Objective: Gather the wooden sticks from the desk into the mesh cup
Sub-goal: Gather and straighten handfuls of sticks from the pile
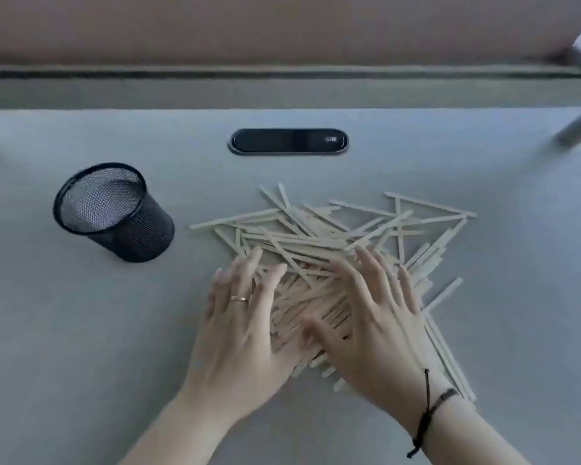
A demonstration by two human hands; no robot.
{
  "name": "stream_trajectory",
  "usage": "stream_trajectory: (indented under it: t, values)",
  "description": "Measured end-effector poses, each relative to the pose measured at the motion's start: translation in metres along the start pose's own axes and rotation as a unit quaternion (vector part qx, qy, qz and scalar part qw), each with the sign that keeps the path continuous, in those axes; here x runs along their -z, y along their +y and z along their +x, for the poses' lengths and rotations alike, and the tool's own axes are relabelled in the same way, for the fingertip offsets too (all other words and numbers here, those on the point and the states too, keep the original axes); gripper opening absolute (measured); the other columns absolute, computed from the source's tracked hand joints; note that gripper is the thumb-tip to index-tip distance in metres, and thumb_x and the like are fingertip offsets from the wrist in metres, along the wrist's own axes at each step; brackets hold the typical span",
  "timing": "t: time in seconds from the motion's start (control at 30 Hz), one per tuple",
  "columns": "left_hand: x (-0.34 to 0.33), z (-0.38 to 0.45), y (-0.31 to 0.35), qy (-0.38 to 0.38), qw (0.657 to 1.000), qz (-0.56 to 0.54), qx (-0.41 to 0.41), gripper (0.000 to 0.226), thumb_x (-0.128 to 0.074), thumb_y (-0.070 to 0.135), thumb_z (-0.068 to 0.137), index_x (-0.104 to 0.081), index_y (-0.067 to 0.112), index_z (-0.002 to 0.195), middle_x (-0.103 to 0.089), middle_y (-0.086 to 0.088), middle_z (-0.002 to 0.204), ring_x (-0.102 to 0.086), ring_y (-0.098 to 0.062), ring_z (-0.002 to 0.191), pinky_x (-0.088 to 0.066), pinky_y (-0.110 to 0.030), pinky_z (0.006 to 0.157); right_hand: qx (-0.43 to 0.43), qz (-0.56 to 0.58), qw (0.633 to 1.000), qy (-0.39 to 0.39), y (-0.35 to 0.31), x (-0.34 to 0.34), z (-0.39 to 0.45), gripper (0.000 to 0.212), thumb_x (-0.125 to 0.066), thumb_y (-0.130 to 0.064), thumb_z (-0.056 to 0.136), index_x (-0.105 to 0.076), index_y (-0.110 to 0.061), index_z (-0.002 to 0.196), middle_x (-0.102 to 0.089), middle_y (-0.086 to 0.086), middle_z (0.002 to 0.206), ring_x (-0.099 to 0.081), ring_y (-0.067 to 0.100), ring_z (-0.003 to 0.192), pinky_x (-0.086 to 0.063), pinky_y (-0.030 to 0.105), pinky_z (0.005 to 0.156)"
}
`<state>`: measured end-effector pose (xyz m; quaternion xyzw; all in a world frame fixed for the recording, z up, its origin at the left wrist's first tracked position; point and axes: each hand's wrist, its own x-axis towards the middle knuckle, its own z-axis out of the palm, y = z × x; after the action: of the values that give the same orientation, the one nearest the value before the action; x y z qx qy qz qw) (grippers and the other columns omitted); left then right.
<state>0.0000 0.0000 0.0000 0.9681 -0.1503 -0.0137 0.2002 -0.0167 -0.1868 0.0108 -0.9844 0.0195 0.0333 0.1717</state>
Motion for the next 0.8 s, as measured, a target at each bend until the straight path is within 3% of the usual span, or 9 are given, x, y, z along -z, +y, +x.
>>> stream_trajectory:
  t: [0.17, 0.37, 0.5, 0.67, 0.8]
  values:
    - [-0.016, -0.002, -0.004, 0.058, 0.996, 0.029, -0.061, 0.068, -0.057, 0.053, 0.08, -0.056, 0.018, 0.139, -0.043, -0.01, 0.155, -0.038, -0.034, 0.142, -0.035, -0.057, 0.114, 0.045, -0.029, 0.996, 0.068, 0.004, -0.019, -0.006, 0.071, -0.029, -0.073, 0.093, -0.044, -0.026, 0.144, -0.039, 0.006, 0.155, -0.032, 0.028, 0.147, -0.025, 0.053, 0.117]
    - [-0.023, -0.005, -0.009, 0.079, 0.993, 0.027, -0.079, 0.06, -0.047, 0.055, 0.082, -0.062, 0.022, 0.13, -0.059, 0.002, 0.139, -0.045, -0.024, 0.139, -0.035, -0.038, 0.112, 0.071, -0.039, 0.992, 0.101, 0.0, -0.027, -0.015, 0.058, -0.025, -0.068, 0.096, -0.048, -0.033, 0.136, -0.044, 0.0, 0.149, -0.037, 0.02, 0.141, -0.027, 0.043, 0.117]
    - [-0.021, -0.011, -0.005, 0.092, 0.991, 0.03, -0.097, 0.061, -0.037, 0.056, 0.084, -0.058, 0.027, 0.134, -0.058, 0.011, 0.139, -0.037, -0.009, 0.136, -0.027, -0.018, 0.1, 0.08, -0.039, 0.989, 0.115, -0.003, -0.033, -0.02, 0.059, -0.018, -0.072, 0.091, -0.046, -0.039, 0.132, -0.043, -0.008, 0.147, -0.036, 0.016, 0.138, -0.022, 0.032, 0.116]
    - [-0.017, -0.018, -0.002, 0.056, 0.993, 0.004, -0.105, 0.046, -0.051, 0.042, 0.095, -0.052, 0.029, 0.139, -0.051, 0.007, 0.146, -0.041, -0.012, 0.138, -0.038, -0.031, 0.106, 0.092, -0.039, 0.988, 0.115, -0.003, -0.034, -0.027, 0.058, -0.026, -0.073, 0.091, -0.048, -0.039, 0.132, -0.047, -0.008, 0.143, -0.042, 0.019, 0.134, -0.026, 0.036, 0.112]
    - [-0.015, -0.035, -0.006, 0.057, 0.993, -0.031, -0.097, 0.047, -0.057, 0.042, 0.096, -0.054, 0.028, 0.14, -0.039, -0.002, 0.159, -0.034, -0.016, 0.147, -0.034, -0.036, 0.115, 0.092, -0.031, 0.988, 0.122, 0.001, -0.033, -0.041, 0.056, -0.035, -0.072, 0.091, -0.053, -0.036, 0.13, -0.051, -0.006, 0.14, -0.046, 0.019, 0.131, -0.03, 0.037, 0.112]
